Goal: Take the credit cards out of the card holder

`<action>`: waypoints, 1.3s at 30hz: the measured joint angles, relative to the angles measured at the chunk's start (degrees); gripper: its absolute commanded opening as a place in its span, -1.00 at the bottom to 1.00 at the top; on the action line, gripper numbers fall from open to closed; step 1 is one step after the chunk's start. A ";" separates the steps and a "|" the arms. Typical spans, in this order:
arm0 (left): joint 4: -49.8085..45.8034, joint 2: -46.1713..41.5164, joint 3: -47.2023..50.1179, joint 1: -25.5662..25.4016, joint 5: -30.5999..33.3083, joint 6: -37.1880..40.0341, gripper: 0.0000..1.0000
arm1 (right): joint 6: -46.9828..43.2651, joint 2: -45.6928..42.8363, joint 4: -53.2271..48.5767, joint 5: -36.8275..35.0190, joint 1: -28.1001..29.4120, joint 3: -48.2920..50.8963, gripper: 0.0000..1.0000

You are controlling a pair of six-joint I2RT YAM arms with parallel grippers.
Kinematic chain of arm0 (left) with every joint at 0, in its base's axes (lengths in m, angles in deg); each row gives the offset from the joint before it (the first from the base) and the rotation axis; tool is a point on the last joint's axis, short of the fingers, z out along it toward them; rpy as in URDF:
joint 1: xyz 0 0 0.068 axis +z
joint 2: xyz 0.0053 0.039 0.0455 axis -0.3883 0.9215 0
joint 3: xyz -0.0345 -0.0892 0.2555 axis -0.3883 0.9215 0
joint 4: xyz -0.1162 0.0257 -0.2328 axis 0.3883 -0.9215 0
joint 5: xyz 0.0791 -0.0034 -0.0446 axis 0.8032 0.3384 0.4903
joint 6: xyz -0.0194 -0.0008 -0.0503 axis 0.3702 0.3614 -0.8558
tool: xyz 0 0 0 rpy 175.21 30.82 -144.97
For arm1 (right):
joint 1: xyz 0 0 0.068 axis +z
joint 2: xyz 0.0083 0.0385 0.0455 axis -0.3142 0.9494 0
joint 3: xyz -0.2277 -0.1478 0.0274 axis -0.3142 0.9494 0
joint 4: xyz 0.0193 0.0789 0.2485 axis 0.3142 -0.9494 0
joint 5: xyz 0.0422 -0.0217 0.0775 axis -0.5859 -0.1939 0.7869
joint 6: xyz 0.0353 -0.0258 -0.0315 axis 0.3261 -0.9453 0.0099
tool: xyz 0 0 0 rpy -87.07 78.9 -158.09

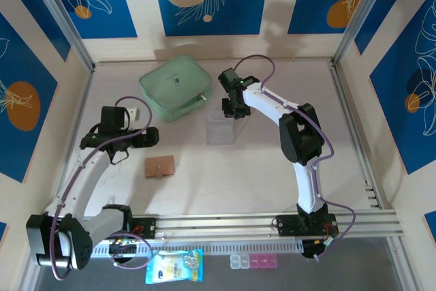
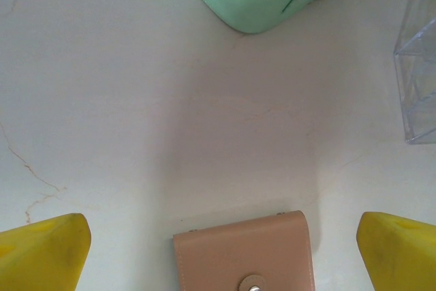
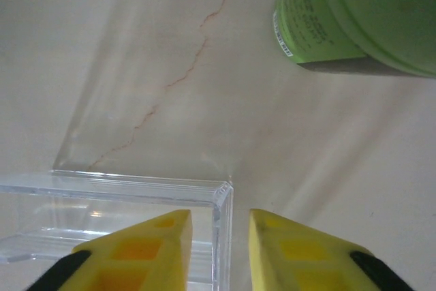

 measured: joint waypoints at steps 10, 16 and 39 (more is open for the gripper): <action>4.35 3.65 2.91 -2.43 -6.05 -9.11 1.00 | 0.66 -11.43 0.81 2.05 0.20 5.64 0.14; 7.91 10.88 3.04 -3.37 -8.02 -12.68 1.00 | 1.81 -19.43 3.37 5.49 0.76 12.15 0.21; 10.43 16.74 7.82 -13.20 -7.91 -17.55 1.00 | 4.04 -24.48 5.70 7.15 4.83 22.01 0.25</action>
